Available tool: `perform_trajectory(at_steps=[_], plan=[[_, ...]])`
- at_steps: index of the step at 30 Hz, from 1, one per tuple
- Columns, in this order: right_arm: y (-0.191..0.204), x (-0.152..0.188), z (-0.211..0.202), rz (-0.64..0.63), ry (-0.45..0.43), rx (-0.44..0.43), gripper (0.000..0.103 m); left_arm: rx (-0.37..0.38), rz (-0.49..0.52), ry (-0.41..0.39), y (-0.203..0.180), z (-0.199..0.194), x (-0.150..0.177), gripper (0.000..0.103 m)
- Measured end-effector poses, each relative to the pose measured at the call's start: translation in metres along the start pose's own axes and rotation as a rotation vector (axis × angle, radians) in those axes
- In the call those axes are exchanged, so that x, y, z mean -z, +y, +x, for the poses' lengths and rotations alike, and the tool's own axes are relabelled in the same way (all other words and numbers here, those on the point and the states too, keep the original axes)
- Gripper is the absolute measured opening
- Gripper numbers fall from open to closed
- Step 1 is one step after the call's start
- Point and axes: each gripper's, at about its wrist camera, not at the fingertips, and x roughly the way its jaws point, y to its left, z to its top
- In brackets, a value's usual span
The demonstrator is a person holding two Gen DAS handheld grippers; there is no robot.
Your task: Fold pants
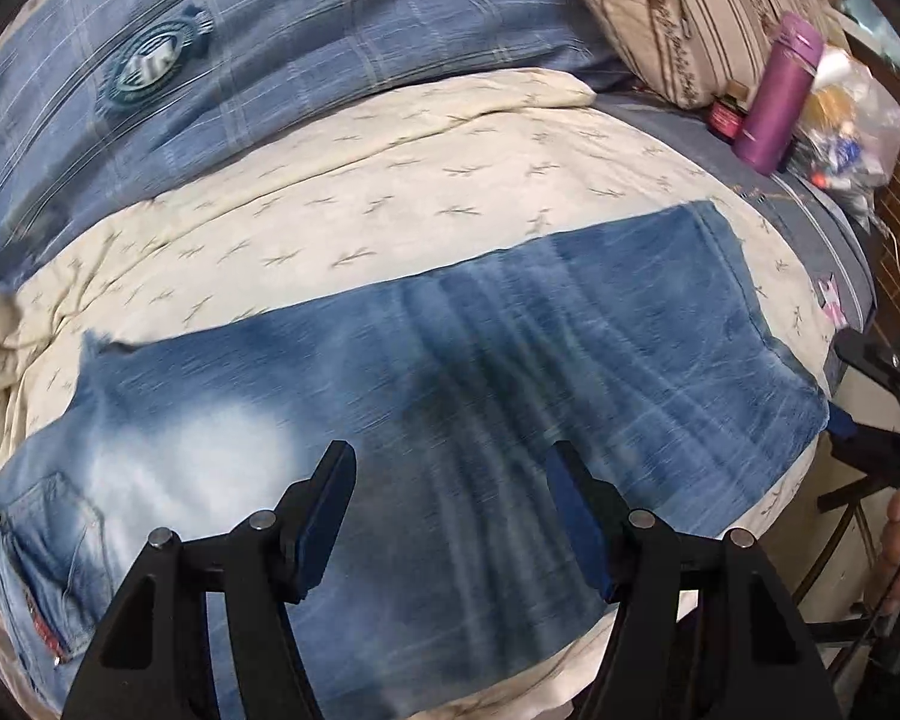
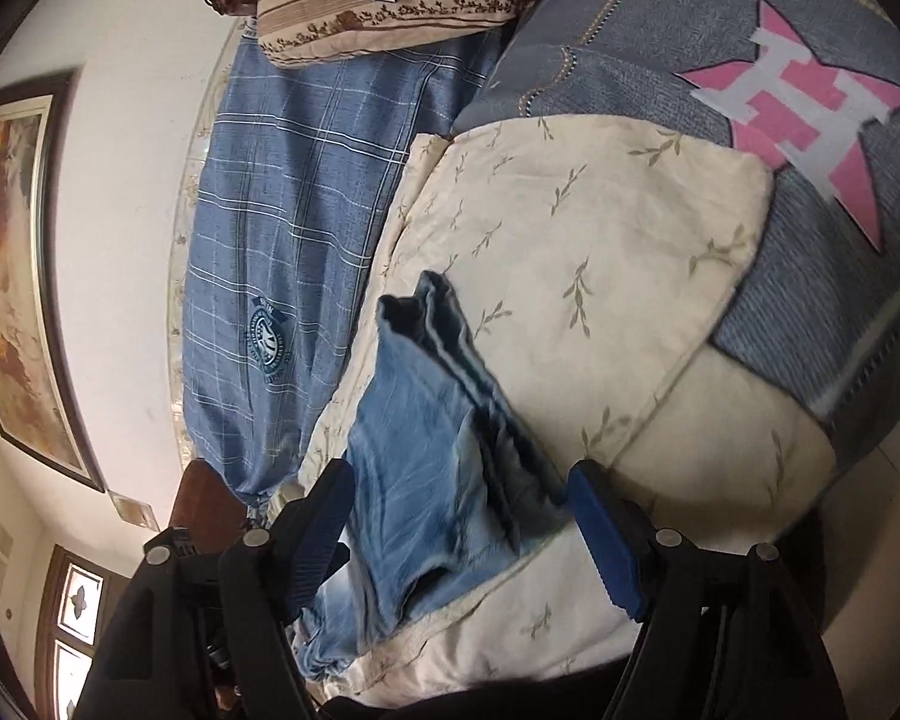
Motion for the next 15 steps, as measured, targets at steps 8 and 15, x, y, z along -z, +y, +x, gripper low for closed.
perform_trajectory(at_steps=[8,15], plan=[[0.006,-0.011,0.020,-0.048,0.081,-0.017,0.077,-0.037,0.115,0.032,-0.029,0.028,-0.001,0.068],[0.011,0.002,0.042,-0.069,0.202,-0.022,0.053,-0.027,0.136,0.018,-0.029,0.029,0.000,0.069]])
